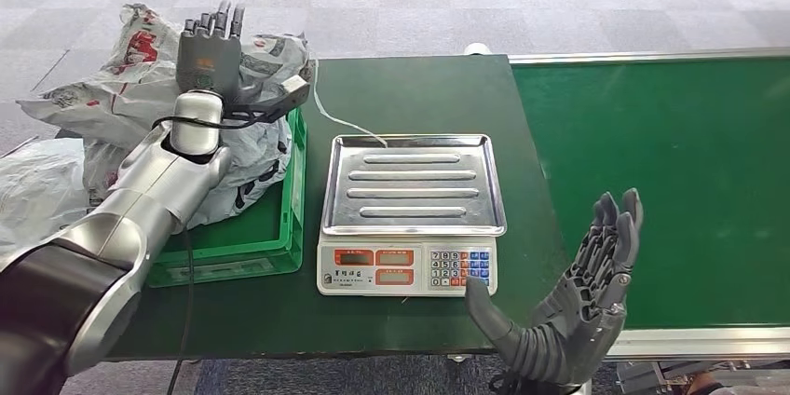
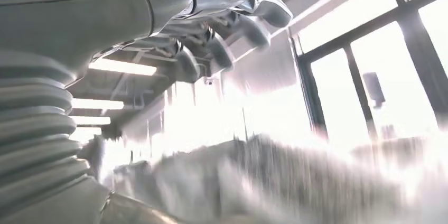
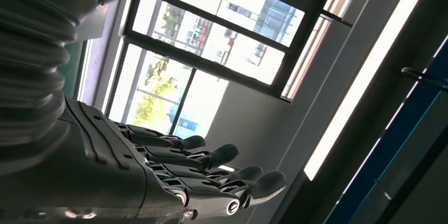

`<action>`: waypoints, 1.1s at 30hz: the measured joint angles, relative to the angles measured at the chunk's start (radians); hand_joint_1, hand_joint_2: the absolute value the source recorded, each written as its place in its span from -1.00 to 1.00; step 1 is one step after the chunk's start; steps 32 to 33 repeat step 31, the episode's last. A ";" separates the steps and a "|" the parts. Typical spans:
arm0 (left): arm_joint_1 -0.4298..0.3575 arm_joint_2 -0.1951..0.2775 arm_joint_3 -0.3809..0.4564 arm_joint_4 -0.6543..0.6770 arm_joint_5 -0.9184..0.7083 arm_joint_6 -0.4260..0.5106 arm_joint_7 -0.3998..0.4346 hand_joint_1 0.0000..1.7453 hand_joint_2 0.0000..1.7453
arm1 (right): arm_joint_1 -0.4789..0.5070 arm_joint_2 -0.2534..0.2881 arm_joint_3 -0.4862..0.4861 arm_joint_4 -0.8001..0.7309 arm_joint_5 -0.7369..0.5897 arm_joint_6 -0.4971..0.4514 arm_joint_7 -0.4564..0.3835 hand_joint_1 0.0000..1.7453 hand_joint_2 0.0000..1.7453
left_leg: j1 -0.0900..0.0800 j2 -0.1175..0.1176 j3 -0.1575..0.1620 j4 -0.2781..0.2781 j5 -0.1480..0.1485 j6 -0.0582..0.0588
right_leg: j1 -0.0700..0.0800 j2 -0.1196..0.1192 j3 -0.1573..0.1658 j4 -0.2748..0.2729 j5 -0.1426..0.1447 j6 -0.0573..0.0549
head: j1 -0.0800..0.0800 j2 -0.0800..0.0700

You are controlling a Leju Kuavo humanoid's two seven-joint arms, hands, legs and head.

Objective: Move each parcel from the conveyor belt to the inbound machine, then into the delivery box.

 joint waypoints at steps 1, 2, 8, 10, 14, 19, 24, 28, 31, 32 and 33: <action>0.006 -0.002 0.022 -0.010 0.021 0.036 -0.018 -1.00 -1.00 | 0.001 0.001 -0.002 0.000 0.004 0.000 0.000 -1.00 1.00 | 0.000 0.000 0.000 0.000 0.000 0.000 | 0.000 0.000 0.000 0.000 0.000 0.000 | 0.000 0.000; 0.014 -0.004 0.048 -0.021 0.057 0.073 -0.048 -1.00 -1.00 | 0.002 0.003 -0.004 0.000 0.008 0.000 0.000 -1.00 1.00 | 0.000 0.000 0.000 0.000 0.000 0.000 | 0.000 0.000 0.000 0.000 0.000 0.000 | 0.000 0.000; 0.060 -0.030 0.216 -0.092 0.236 0.194 -0.216 -1.00 -1.00 | 0.005 0.012 -0.017 0.000 0.023 0.000 0.000 -1.00 1.00 | 0.000 0.000 0.000 0.000 0.000 0.000 | 0.000 0.000 0.000 0.000 0.000 0.000 | 0.000 0.000; 0.095 -0.048 0.277 -0.151 0.322 0.233 -0.327 -1.00 -1.00 | 0.006 0.015 -0.020 0.000 0.024 0.000 0.000 -1.00 1.00 | 0.000 0.001 0.001 0.000 0.000 0.000 | 0.000 0.001 -0.001 0.000 0.000 0.000 | 0.000 0.000; 0.219 -0.136 0.452 -0.329 0.792 0.252 -0.781 -1.00 -1.00 | 0.004 0.025 -0.032 0.000 0.029 0.000 0.000 -1.00 1.00 | -0.001 0.000 0.001 0.000 -0.001 0.001 | -0.001 0.000 0.001 0.000 -0.001 0.001 | 0.000 0.000; 0.469 -0.223 0.469 -0.596 1.311 0.060 -0.926 -1.00 -1.00 | 0.027 0.022 -0.042 -0.017 -0.082 0.000 0.000 -1.00 1.00 | -0.003 0.002 0.002 0.000 -0.005 0.002 | -0.003 0.002 0.001 -0.001 -0.003 0.003 | 0.000 0.000; 0.658 -0.261 0.403 -0.771 1.510 -0.084 -0.946 -1.00 -1.00 | 0.057 -0.020 -0.037 -0.043 -0.273 0.020 0.000 -1.00 1.00 | -0.003 0.002 0.001 0.000 -0.007 0.004 | -0.003 0.001 0.001 -0.001 -0.004 0.004 | 0.000 0.000; 0.727 -0.286 0.370 -0.835 1.605 -0.225 -0.956 -1.00 -1.00 | 0.049 -0.047 -0.046 -0.036 -0.423 0.202 0.000 -1.00 1.00 | -0.003 0.002 0.001 0.000 -0.008 0.005 | -0.003 0.001 0.001 -0.002 -0.004 0.004 | 0.000 0.000; 0.762 -0.307 0.342 -0.844 1.621 -0.306 -0.966 -1.00 -1.00 | 0.036 -0.055 -0.069 -0.027 -0.496 0.344 0.001 -1.00 1.00 | -0.003 0.001 0.001 0.000 -0.008 0.005 | -0.003 0.000 0.002 -0.002 -0.005 0.005 | 0.000 0.000; 0.762 -0.307 0.342 -0.844 1.621 -0.306 -0.966 -1.00 -1.00 | 0.036 -0.055 -0.069 -0.027 -0.496 0.344 0.001 -1.00 1.00 | -0.003 0.001 0.001 0.000 -0.008 0.005 | -0.003 0.000 0.002 -0.002 -0.005 0.005 | 0.000 0.000; 0.762 -0.307 0.342 -0.844 1.621 -0.306 -0.966 -1.00 -1.00 | 0.036 -0.055 -0.069 -0.027 -0.496 0.344 0.001 -1.00 1.00 | -0.003 0.001 0.001 0.000 -0.008 0.005 | -0.003 0.000 0.002 -0.002 -0.005 0.005 | 0.000 0.000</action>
